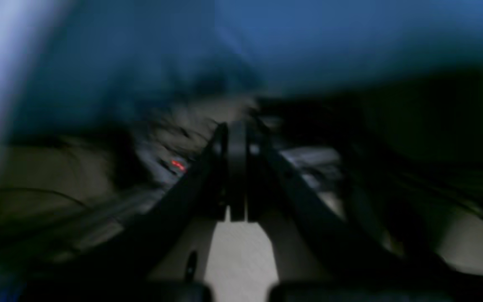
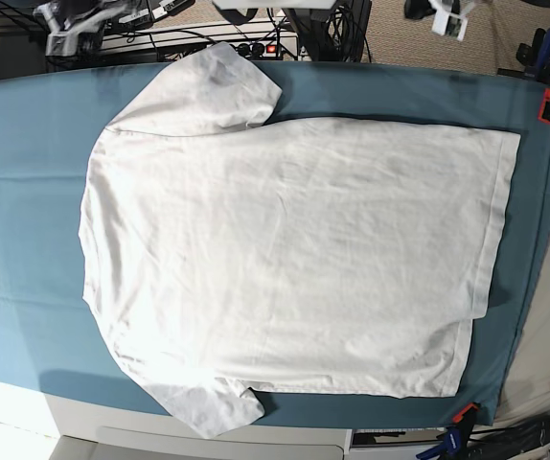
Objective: Fold the T-shirt properly
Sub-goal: 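Move both grippers from rest toward the shirt's shoulder and hem corners, then grasp the shirt's shoulder corner with right gripper, hem corner with left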
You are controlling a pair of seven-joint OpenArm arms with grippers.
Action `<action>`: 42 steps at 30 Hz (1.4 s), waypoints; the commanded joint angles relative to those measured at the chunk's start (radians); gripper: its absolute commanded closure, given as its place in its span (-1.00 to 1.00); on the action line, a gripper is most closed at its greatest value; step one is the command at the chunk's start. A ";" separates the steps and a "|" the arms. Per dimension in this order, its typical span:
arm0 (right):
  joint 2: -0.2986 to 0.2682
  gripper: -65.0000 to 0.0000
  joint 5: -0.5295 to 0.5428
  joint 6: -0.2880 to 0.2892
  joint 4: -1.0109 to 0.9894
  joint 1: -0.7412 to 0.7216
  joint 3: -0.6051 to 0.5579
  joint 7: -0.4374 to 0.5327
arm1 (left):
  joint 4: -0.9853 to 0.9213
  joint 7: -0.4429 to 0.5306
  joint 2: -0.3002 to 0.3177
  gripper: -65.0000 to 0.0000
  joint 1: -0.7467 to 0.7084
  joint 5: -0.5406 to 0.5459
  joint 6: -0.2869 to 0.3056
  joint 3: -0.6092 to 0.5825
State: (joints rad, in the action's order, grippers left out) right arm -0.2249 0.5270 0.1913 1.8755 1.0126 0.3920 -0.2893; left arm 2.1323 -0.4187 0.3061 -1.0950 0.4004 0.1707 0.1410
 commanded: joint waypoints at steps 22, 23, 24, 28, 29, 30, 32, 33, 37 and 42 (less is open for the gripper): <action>0.317 0.40 0.773 0.280 -0.169 -0.231 0.135 -0.317 | 0.077 -0.038 0.051 1.00 0.050 0.009 0.275 0.003; 0.321 0.33 0.764 0.280 -0.169 -0.232 0.147 -0.312 | 0.077 -0.037 0.057 0.97 0.051 0.002 0.275 0.003; 0.329 0.32 0.753 0.280 -0.169 -0.232 0.163 -0.307 | 0.077 -0.035 0.063 0.91 0.051 0.004 0.276 0.003; 0.344 0.32 0.736 0.281 -0.169 -0.240 0.223 -0.307 | 0.077 -0.026 0.066 0.54 0.051 0.005 0.277 0.003; 0.344 0.32 0.737 0.281 -0.169 -0.246 0.227 -0.313 | 0.077 -0.026 0.068 0.44 0.054 0.005 0.277 0.003; 0.343 0.32 0.736 0.281 -0.169 -0.254 0.225 -0.329 | 0.077 -0.027 0.068 0.37 0.060 0.004 0.276 0.003; 0.344 0.32 0.732 0.280 -0.169 -0.271 0.200 -0.360 | 0.077 -0.026 0.068 0.30 0.072 0.005 0.275 0.003; 0.344 0.32 0.724 0.280 -0.169 -0.275 0.177 -0.360 | 0.077 -0.027 0.068 0.30 0.079 0.004 0.275 0.003; 0.344 0.32 0.678 0.280 -0.169 -0.279 0.097 -0.345 | 0.077 -0.027 0.068 0.30 0.096 0.004 0.275 0.003; 0.340 0.58 0.657 0.293 -0.169 -0.278 0.080 -0.356 | 0.077 -0.059 0.068 0.30 0.129 -0.047 0.208 0.005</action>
State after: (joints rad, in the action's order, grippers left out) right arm 0.1184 1.1889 0.4782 1.6966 0.7204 0.4728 -0.6327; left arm 2.1929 -0.4995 0.3683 -0.9611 0.3481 0.3771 0.1425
